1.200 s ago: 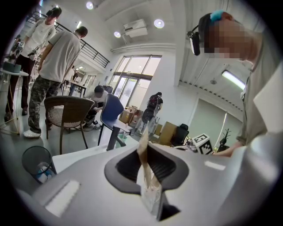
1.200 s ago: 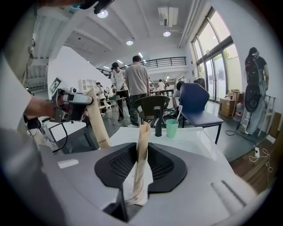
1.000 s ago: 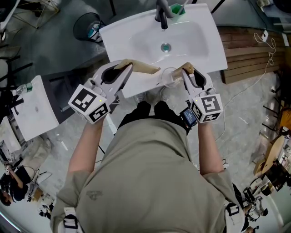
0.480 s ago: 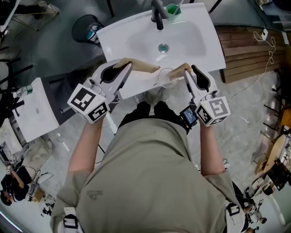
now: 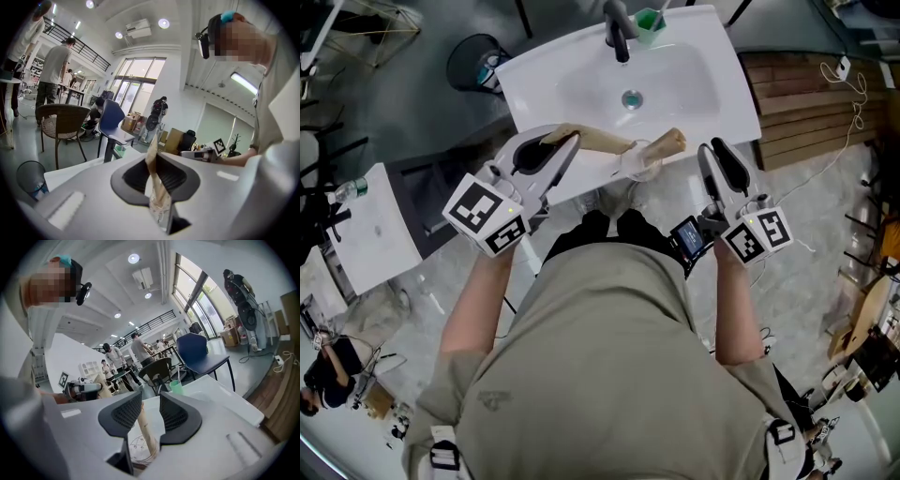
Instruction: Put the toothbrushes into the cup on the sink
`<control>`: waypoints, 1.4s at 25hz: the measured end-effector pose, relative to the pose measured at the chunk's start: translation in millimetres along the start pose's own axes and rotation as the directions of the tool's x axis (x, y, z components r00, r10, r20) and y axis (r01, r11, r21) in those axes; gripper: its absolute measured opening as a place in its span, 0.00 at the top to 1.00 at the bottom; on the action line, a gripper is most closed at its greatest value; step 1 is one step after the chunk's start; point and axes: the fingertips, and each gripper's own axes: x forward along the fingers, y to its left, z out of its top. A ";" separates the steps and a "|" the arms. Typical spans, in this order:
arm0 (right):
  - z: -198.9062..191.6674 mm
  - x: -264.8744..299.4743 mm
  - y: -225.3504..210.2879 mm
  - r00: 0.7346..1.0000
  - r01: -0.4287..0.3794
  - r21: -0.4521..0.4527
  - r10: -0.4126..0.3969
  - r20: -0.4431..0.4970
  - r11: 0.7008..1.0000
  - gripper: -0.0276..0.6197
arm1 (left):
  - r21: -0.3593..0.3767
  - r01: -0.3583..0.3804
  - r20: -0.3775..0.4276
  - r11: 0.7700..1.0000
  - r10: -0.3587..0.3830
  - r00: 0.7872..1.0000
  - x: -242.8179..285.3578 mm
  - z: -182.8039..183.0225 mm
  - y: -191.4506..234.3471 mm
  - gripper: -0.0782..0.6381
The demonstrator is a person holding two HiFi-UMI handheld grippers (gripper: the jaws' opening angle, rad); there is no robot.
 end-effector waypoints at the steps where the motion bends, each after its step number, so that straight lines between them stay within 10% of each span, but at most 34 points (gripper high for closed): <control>1: -1.7 -2.5 -3.7 1.000 0.007 0.012 -0.007 -0.001 1.000 0.79 | 0.002 0.008 -0.002 1.000 -0.008 1.000 2.2 -0.4 -2.8 0.84; 35: -37.5 -47.8 -38.0 0.993 0.039 0.045 -0.033 -0.115 0.998 0.79 | 0.090 -0.083 -0.187 0.992 0.099 0.977 63.2 -69.3 -19.1 0.84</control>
